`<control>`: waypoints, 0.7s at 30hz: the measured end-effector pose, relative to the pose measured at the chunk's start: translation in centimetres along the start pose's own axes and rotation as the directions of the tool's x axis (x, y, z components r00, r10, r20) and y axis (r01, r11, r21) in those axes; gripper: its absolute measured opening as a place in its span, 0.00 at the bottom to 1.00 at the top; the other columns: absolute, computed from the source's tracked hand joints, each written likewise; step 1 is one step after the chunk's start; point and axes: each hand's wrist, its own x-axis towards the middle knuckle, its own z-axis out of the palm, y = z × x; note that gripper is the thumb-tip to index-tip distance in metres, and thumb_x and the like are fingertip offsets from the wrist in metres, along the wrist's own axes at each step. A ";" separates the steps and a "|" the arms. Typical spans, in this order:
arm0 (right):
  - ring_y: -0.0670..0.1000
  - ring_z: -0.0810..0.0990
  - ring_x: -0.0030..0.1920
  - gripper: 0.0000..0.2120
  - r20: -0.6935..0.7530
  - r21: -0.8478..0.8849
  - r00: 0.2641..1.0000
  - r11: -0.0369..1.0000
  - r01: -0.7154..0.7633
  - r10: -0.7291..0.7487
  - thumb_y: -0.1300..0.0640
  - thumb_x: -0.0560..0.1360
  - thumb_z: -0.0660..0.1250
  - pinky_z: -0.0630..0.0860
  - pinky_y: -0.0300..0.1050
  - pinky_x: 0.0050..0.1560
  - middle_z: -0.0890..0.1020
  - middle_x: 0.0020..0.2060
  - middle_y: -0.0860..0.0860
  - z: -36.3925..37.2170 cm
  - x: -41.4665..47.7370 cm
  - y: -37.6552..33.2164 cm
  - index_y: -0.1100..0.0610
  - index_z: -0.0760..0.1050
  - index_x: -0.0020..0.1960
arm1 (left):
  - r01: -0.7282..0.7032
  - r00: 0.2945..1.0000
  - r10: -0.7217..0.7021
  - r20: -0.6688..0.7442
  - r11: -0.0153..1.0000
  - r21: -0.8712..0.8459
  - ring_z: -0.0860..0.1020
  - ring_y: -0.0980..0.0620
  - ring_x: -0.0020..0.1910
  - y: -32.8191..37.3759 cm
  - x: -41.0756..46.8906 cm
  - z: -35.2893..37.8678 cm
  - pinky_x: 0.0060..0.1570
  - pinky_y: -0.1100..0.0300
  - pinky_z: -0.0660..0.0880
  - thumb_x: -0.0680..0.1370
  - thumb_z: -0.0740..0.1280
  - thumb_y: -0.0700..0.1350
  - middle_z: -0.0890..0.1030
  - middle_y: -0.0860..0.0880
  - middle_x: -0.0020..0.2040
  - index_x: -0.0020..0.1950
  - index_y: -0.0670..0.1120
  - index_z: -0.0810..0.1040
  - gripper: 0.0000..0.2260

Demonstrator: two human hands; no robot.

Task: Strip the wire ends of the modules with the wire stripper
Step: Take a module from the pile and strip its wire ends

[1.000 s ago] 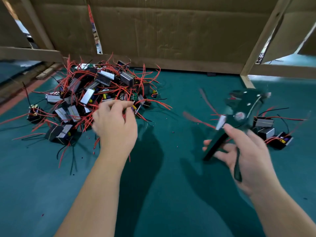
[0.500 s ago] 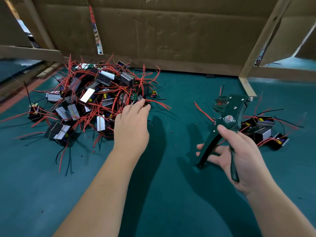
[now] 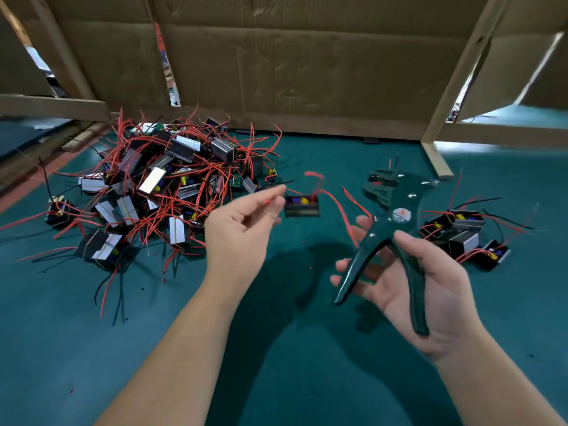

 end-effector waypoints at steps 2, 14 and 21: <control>0.63 0.82 0.41 0.34 0.129 0.048 0.988 0.995 -0.093 0.086 0.50 0.56 0.80 0.79 0.61 0.43 0.80 0.49 0.60 0.1 -0.2 -0.1 0.63 0.79 0.59 | 0.099 0.993 -0.094 0.069 0.993 -0.068 0.82 0.56 0.42 0.3 -0.9 0.8 0.44 0.62 0.79 0.75 0.70 0.37 0.85 0.53 0.43 0.48 0.48 0.85 0.08; 0.62 0.81 0.42 0.34 0.229 0.028 0.963 0.988 -0.150 0.140 0.51 0.58 0.79 0.78 0.61 0.45 0.72 0.67 0.63 0.2 -0.4 -0.1 0.62 0.78 0.61 | 0.441 0.893 -0.434 0.122 0.783 -0.438 0.81 0.54 0.49 1.0 -0.3 1.0 0.49 0.57 0.71 0.73 0.69 0.42 0.85 0.51 0.42 0.63 0.53 0.69 0.20; 0.64 0.80 0.41 0.36 0.170 0.004 0.977 0.991 -0.131 0.128 0.52 0.56 0.79 0.78 0.63 0.45 0.74 0.65 0.63 0.2 -0.3 0.1 0.64 0.76 0.62 | 0.535 0.843 -0.462 0.277 0.663 -0.523 0.84 0.50 0.43 1.6 -0.4 0.9 0.41 0.52 0.76 0.66 0.69 0.45 0.80 0.53 0.34 0.40 0.50 0.79 0.04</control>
